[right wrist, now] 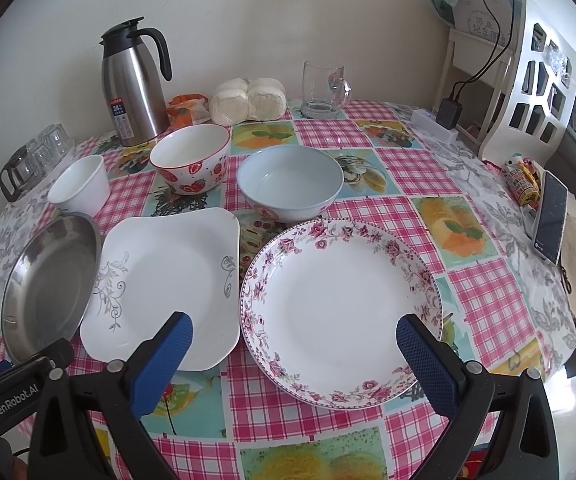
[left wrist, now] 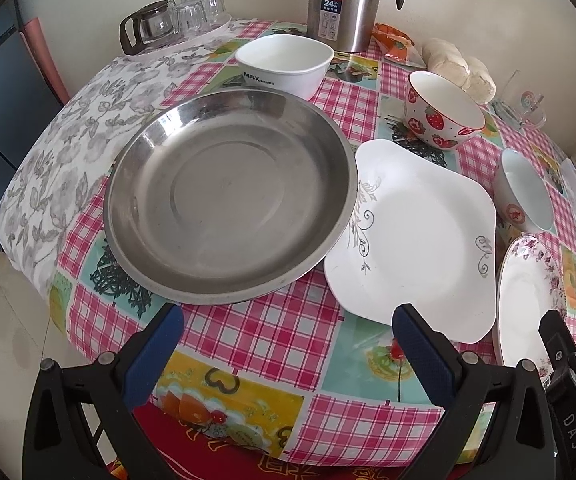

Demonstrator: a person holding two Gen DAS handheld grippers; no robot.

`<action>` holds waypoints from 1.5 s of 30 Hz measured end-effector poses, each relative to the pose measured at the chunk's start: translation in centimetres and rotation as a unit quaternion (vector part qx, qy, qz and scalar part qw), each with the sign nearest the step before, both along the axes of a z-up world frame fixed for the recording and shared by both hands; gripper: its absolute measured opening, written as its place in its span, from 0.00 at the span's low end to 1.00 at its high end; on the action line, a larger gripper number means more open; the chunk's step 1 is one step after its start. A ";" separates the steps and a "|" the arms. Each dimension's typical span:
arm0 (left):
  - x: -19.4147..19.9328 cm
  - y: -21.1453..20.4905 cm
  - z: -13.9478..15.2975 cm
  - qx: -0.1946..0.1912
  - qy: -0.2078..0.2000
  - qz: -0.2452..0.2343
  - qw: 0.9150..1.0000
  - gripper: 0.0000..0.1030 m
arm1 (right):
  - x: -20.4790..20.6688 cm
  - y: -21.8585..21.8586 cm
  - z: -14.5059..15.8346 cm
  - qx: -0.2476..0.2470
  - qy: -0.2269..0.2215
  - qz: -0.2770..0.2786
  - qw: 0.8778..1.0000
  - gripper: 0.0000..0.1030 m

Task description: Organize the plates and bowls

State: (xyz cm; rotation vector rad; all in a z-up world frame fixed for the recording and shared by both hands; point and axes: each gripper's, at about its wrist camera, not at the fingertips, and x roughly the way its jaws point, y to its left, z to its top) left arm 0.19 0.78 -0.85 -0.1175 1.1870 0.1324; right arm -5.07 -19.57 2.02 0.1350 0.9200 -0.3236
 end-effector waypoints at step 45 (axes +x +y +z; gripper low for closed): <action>0.0 0.7 -0.1 -0.002 -0.001 0.008 1.000 1.00 | 0.1 0.3 -0.5 -0.001 0.010 0.005 1.000 1.00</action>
